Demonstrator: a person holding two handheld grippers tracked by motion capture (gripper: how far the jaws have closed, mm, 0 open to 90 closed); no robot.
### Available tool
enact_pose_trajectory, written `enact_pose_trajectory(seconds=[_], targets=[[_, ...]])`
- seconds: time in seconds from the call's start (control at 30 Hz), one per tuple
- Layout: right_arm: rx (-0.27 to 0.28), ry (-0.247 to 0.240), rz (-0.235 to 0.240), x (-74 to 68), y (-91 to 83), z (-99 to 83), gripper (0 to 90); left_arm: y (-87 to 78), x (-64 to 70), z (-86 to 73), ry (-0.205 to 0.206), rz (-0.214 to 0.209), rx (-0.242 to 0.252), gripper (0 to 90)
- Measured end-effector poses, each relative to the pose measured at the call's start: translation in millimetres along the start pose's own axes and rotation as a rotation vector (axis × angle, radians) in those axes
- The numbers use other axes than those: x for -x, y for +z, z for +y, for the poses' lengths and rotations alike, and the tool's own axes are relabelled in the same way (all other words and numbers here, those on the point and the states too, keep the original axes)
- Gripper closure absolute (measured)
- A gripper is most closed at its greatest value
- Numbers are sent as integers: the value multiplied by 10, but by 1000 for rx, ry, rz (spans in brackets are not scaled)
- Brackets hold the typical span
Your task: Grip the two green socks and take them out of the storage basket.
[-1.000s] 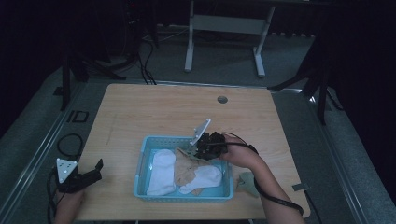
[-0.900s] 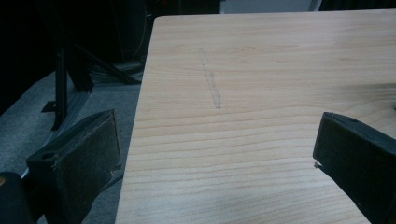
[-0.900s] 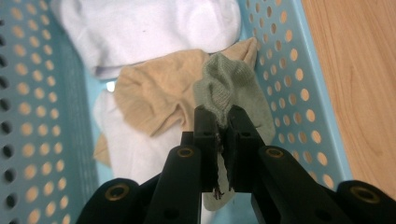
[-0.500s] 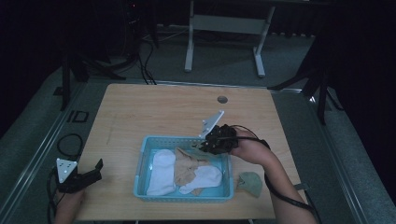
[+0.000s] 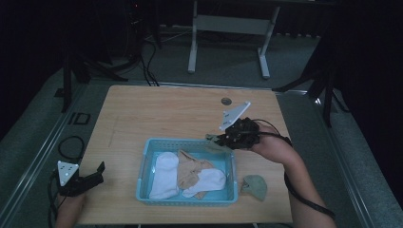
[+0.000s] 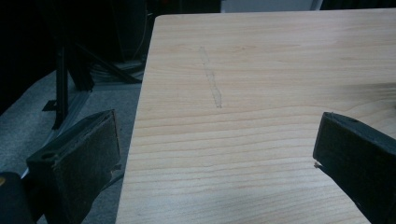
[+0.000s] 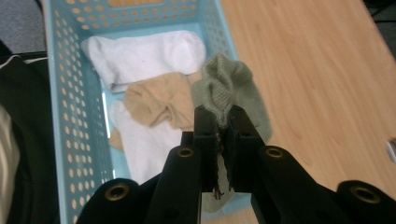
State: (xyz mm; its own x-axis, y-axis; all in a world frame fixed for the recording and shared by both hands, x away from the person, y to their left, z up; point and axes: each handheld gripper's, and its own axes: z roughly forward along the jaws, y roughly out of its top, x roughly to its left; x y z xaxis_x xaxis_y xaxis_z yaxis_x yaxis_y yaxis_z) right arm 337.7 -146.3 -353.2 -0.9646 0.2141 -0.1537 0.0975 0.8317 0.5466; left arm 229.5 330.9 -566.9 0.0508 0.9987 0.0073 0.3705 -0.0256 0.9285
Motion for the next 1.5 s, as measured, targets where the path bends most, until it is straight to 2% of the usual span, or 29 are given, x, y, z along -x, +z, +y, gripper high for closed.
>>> enact_pose_trajectory(seconds=[0.1, 0.17, 0.27, 0.57, 0.67, 0.8, 1.0, 1.17, 1.4, 1.5], targets=[[4, 17, -22, 40, -118, -66, 840, 0, 0, 0, 0, 0, 0, 4], [8, 23, -15, 58, -169, -111, 840, 0, 0, 0, 0, 1, 0, 4], [0, 38, -29, 86, -240, -186, 840, 0, 0, 0, 0, 1, 0, 4], [-2, 122, -82, 242, -487, -532, 840, 0, 1, 0, 1, 2, -1, 4], [8, 160, -69, 297, -523, -679, 839, 0, 2, 0, 1, 2, 0, 4], [0, 205, -87, 371, -514, -882, 839, 0, 3, 0, 0, 3, -1, 4], [-18, 276, -118, 497, -369, -1189, 838, -1, 3, 0, 2, 3, -1, 4], [-37, 342, -101, 563, -120, -1480, 837, -1, 3, -1, 2, 2, -1, 4], [-74, 402, -83, 544, 265, -1802, 830, -3, 3, -1, 2, 3, -1, 3], [-59, 427, -56, 484, 395, -1926, 826, -2, 2, -1, 2, 2, -1, 4]])
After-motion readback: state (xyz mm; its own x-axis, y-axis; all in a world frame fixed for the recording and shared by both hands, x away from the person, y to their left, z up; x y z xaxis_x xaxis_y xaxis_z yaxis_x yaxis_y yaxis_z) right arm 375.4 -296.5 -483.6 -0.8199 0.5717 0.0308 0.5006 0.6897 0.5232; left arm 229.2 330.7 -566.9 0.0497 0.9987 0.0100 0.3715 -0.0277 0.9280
